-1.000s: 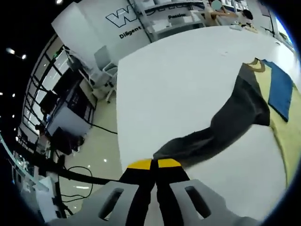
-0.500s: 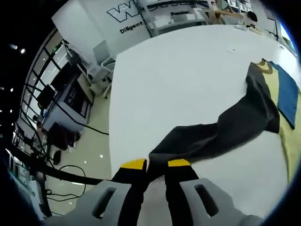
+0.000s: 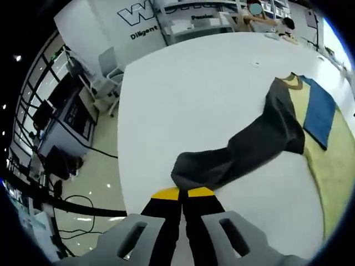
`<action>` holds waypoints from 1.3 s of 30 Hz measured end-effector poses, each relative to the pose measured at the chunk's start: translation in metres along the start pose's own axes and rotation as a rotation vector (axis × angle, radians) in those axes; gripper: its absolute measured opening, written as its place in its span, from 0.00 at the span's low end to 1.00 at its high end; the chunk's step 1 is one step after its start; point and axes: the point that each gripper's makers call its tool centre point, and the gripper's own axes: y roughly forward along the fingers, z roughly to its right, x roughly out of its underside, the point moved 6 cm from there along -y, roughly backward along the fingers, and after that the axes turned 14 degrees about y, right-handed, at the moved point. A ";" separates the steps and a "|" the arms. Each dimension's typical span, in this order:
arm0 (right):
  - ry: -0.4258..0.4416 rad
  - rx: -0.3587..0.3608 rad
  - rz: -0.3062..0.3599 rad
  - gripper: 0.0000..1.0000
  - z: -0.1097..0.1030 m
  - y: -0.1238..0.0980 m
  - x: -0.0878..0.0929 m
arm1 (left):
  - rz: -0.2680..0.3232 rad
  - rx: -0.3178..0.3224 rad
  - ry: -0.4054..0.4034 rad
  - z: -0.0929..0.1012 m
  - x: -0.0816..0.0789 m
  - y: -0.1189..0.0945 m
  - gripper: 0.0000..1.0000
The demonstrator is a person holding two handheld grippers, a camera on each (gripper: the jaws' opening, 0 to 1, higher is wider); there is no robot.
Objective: Fold the garment on the visible template until the final outline fits inside the template.
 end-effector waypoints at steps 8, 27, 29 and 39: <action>0.007 0.003 -0.001 0.83 0.002 0.002 -0.001 | -0.019 -0.025 0.019 -0.023 -0.017 0.019 0.03; 0.013 -0.022 0.001 0.85 -0.005 0.014 -0.010 | -0.062 0.115 -0.001 -0.007 -0.032 0.030 0.04; 0.007 -0.031 -0.001 0.85 -0.009 0.014 -0.011 | -0.057 0.149 0.030 -0.007 -0.042 0.018 0.04; -0.003 -0.070 0.020 0.86 -0.020 0.012 -0.014 | -0.021 0.281 0.098 0.013 -0.089 -0.036 0.04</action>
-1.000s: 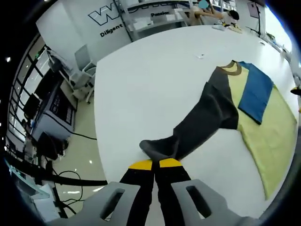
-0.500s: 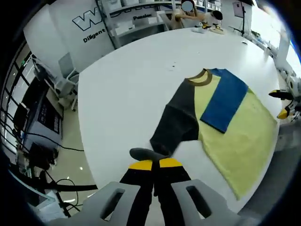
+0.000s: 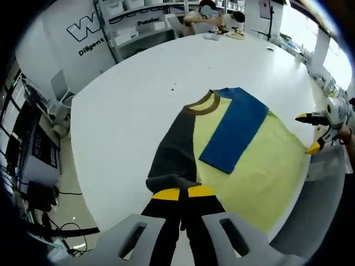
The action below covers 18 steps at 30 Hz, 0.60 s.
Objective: Fold the garment on the visible template until the final outline fits inside the template.
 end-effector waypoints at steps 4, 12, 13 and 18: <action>-0.004 -0.005 0.000 0.86 -0.002 0.000 0.002 | 0.019 0.042 0.017 0.017 -0.019 -0.012 0.04; 0.000 -0.020 -0.014 0.86 -0.004 0.002 0.005 | -0.005 0.092 0.081 0.045 -0.045 -0.023 0.04; -0.001 -0.025 -0.010 0.86 -0.006 0.003 0.004 | 0.013 0.103 0.077 0.051 -0.055 -0.024 0.04; -0.005 -0.041 0.001 0.86 -0.012 0.006 0.001 | 0.040 0.156 0.079 0.071 -0.079 -0.024 0.04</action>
